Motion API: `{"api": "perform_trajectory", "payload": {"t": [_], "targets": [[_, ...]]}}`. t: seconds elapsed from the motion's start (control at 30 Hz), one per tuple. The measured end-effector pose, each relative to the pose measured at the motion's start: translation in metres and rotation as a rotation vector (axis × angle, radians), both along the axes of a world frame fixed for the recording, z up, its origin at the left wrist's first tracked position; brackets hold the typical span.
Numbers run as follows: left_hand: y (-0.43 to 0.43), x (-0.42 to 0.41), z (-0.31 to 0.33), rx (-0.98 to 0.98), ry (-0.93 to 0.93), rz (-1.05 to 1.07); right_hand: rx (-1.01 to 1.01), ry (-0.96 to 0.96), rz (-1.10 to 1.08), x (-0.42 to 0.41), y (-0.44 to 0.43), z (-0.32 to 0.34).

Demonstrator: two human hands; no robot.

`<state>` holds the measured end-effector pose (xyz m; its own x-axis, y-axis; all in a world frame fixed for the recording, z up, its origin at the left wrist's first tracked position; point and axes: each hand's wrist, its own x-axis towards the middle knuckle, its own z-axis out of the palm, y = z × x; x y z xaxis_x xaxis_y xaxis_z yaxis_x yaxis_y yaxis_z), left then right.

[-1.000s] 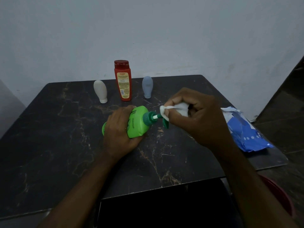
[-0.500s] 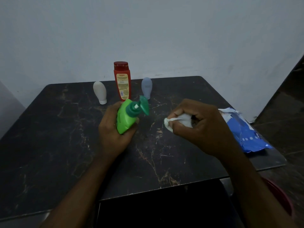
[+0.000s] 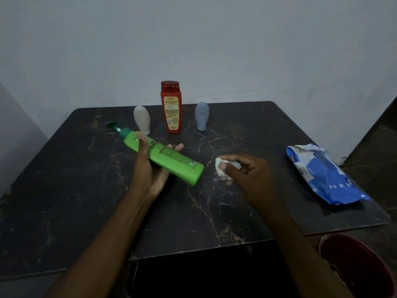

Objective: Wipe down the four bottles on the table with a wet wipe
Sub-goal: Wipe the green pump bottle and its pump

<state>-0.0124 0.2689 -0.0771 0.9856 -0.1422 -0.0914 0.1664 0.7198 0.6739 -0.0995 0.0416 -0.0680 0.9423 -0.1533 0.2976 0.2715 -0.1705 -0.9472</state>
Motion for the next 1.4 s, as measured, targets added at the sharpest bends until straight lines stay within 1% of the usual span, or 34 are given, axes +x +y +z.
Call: {"api": "perform_trajectory", "payload": {"t": [0.1,0.2,0.27,0.47,0.6,0.7,0.77,0.87,0.97,1.03,1.1,1.2,1.4], "targets": [[0.001,0.003,0.000,-0.168,0.062,-0.053,0.063,-0.027,-0.045,0.003,0.010,-0.009],[0.002,0.005,-0.003,-0.197,0.073,-0.083,0.122,-0.049,-0.067,0.006,0.017,-0.009],[0.003,0.005,-0.005,-0.193,0.076,-0.100,0.119,-0.052,-0.071,0.008,0.020,-0.007],[-0.006,0.004,-0.012,-0.189,0.128,-0.081,0.017,-0.140,-0.124,0.014,0.039,0.002],[-0.005,0.009,-0.019,-0.176,0.119,-0.067,-0.059,-0.141,-0.149,0.017,0.053,0.004],[-0.004,0.011,-0.024,-0.167,0.119,-0.061,-0.206,-0.182,-0.238,0.017,0.055,0.003],[-0.005,0.012,-0.025,-0.160,0.127,-0.057,-0.200,-0.123,-0.292,0.022,0.048,0.001],[-0.006,0.012,-0.024,-0.156,0.145,-0.038,-0.153,-0.061,-0.270,0.023,0.044,0.001],[-0.006,0.013,-0.024,-0.149,0.125,-0.036,-0.153,-0.136,-0.180,0.015,0.057,0.009],[-0.006,0.013,-0.025,-0.143,0.118,-0.038,-0.190,-0.185,-0.166,0.012,0.060,0.012],[-0.007,0.012,-0.024,-0.135,0.128,-0.037,-0.207,-0.177,-0.212,0.019,0.052,0.010],[-0.009,0.012,-0.023,-0.130,0.152,-0.007,-0.179,-0.122,-0.241,0.028,0.042,0.007],[-0.009,0.012,-0.023,-0.141,0.159,-0.004,-0.166,-0.169,-0.159,0.016,0.058,0.015]]}}
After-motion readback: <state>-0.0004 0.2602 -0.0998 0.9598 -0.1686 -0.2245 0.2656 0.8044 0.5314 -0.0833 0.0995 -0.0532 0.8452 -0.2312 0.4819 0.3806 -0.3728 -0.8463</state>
